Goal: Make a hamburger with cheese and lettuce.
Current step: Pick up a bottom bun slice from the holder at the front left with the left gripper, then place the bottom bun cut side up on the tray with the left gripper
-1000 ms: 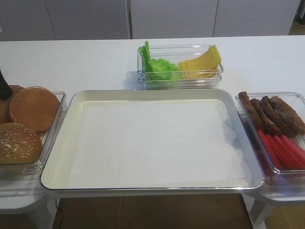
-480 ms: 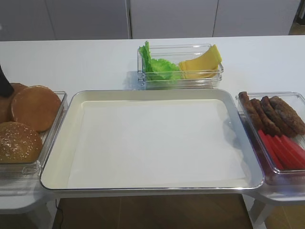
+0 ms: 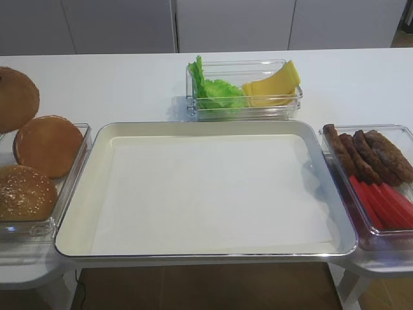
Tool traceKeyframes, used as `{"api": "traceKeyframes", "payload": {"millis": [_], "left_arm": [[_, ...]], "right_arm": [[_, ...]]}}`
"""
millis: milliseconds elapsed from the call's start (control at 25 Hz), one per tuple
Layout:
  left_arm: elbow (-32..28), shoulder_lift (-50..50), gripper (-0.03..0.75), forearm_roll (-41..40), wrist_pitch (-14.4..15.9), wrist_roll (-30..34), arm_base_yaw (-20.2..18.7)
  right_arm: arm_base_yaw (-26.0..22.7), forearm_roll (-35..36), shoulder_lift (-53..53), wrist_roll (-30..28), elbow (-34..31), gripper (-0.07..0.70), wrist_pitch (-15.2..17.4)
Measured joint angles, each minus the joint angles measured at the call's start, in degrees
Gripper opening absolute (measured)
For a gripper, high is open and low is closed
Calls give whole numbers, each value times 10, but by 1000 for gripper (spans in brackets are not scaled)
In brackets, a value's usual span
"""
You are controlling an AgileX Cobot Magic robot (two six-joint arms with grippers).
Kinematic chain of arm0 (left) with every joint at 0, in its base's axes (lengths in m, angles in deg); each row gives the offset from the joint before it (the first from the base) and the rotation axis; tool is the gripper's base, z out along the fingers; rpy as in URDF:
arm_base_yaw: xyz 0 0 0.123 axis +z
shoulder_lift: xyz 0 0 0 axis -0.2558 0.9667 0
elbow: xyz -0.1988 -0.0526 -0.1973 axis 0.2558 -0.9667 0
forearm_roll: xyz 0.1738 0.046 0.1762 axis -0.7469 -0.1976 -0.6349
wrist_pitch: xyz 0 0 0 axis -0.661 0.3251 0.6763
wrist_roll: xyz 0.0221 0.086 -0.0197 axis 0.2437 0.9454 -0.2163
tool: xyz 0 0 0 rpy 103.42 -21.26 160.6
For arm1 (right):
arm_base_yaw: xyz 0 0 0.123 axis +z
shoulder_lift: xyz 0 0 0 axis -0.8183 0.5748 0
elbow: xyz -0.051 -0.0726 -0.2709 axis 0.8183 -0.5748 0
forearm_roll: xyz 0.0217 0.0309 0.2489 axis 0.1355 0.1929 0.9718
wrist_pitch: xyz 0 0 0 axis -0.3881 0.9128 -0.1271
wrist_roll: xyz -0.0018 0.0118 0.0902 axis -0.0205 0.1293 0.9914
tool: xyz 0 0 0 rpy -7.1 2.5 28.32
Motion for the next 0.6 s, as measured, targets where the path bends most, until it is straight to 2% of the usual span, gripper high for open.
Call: {"api": "traceKeyframes", "payload": {"millis": [240,440,600], "left_arm": [[59,-43,144,-4,3,-50,0],[67,-75,144,-3,9,-75,-2],[69,-87,143,7,11,-100,-33]], "right_arm": [[0,0,0,0,0,504,0],[0,0,0,0,0,490,0],[0,0,0,0,0,488,0]]}}
